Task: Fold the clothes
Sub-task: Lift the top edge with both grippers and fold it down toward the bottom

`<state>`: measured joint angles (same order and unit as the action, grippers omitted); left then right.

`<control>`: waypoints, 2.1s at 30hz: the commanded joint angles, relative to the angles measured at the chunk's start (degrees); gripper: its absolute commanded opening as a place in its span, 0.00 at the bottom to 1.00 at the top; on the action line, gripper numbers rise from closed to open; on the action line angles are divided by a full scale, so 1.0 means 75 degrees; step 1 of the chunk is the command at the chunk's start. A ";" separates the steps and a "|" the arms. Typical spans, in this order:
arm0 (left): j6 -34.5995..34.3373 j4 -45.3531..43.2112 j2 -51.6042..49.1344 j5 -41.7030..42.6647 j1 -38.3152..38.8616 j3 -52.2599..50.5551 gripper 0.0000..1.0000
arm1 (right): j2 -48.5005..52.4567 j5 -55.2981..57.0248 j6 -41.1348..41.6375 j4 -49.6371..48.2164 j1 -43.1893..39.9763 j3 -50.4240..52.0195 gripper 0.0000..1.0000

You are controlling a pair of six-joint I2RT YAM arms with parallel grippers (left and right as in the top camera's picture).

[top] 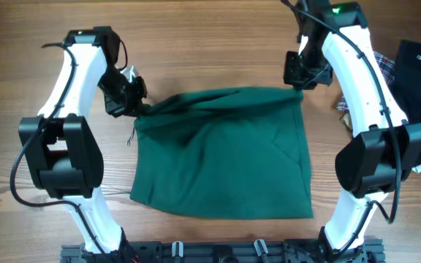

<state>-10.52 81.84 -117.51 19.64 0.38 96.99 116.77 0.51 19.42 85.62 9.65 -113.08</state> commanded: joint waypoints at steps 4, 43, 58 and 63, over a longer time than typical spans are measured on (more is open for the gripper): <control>0.0192 0.0743 0.0213 0.0050 0.0131 0.0052 0.04 | -0.0058 -0.0128 0.0268 0.0662 0.0079 0.0431 0.04; -0.0889 0.0006 0.3255 -0.0927 0.1862 -0.4007 0.38 | -0.4071 -0.0420 0.1437 -0.0615 0.1169 0.6289 0.59; -0.1061 -0.0580 0.3302 -0.0428 0.1874 -0.2801 0.52 | -0.4071 -0.0962 0.0918 -0.2221 0.1163 0.6277 0.79; -0.0970 -0.0755 0.3252 0.0070 0.2203 -0.3232 0.58 | -0.4068 -0.1128 0.0583 -0.2346 0.1163 0.6280 0.80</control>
<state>-17.74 77.38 -93.43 16.51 14.83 75.31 87.20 -6.13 26.55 68.40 18.24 -66.43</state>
